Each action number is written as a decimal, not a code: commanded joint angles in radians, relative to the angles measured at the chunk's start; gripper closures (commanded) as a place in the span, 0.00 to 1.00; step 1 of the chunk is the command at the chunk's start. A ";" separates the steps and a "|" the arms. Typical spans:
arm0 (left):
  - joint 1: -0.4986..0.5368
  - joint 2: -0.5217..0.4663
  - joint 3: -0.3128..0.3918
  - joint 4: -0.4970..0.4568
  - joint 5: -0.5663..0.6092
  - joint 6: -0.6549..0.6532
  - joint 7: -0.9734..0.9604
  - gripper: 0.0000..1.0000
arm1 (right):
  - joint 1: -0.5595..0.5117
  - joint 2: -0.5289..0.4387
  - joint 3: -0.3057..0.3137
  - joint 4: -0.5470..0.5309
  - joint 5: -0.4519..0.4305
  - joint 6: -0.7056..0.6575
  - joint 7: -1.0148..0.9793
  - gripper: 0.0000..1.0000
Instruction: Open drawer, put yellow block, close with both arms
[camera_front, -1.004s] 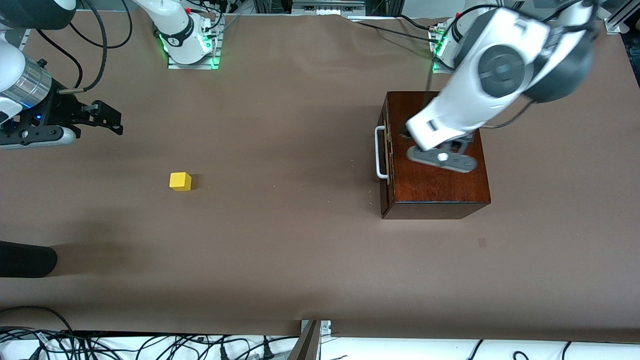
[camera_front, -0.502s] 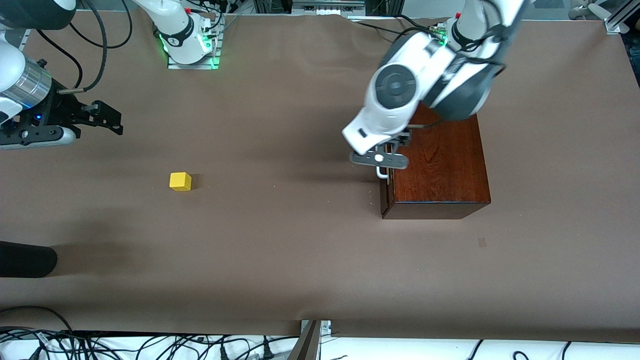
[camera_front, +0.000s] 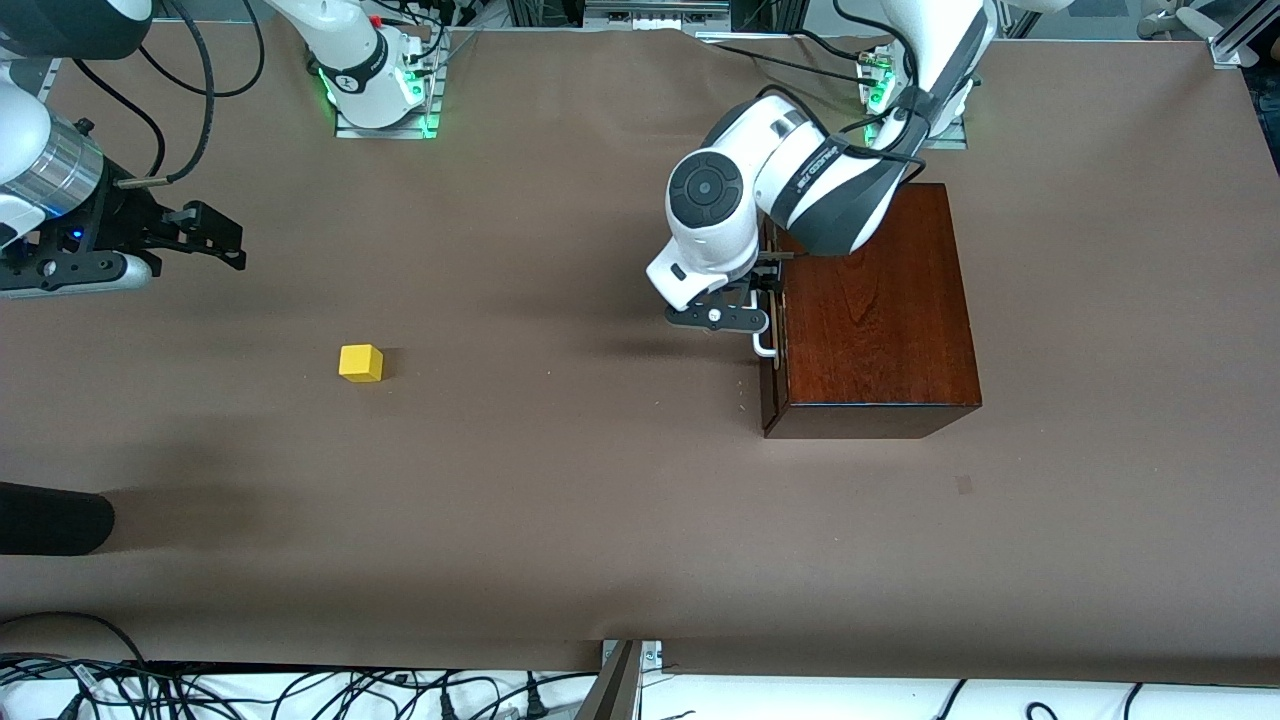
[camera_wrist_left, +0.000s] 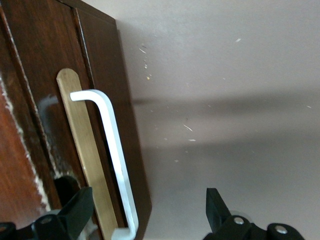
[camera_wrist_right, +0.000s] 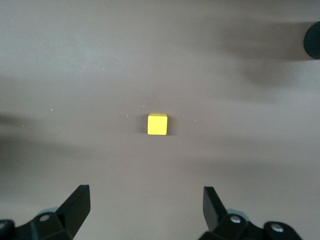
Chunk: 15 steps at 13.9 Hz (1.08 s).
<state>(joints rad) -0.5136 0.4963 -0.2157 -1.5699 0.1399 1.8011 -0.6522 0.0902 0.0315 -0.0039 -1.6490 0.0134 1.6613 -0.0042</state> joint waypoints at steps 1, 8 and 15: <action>-0.003 -0.006 0.004 -0.038 0.081 0.035 -0.035 0.00 | -0.012 0.008 0.007 0.024 0.007 -0.015 -0.005 0.00; -0.019 0.057 0.004 -0.041 0.086 0.087 -0.056 0.00 | -0.012 0.008 0.007 0.024 0.007 -0.015 -0.005 0.00; -0.063 0.108 0.004 -0.041 0.173 0.087 -0.145 0.00 | -0.012 0.010 0.005 0.023 0.007 -0.015 -0.005 0.00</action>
<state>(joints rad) -0.5626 0.5981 -0.2142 -1.6083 0.2876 1.8773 -0.7717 0.0900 0.0317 -0.0040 -1.6487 0.0134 1.6613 -0.0042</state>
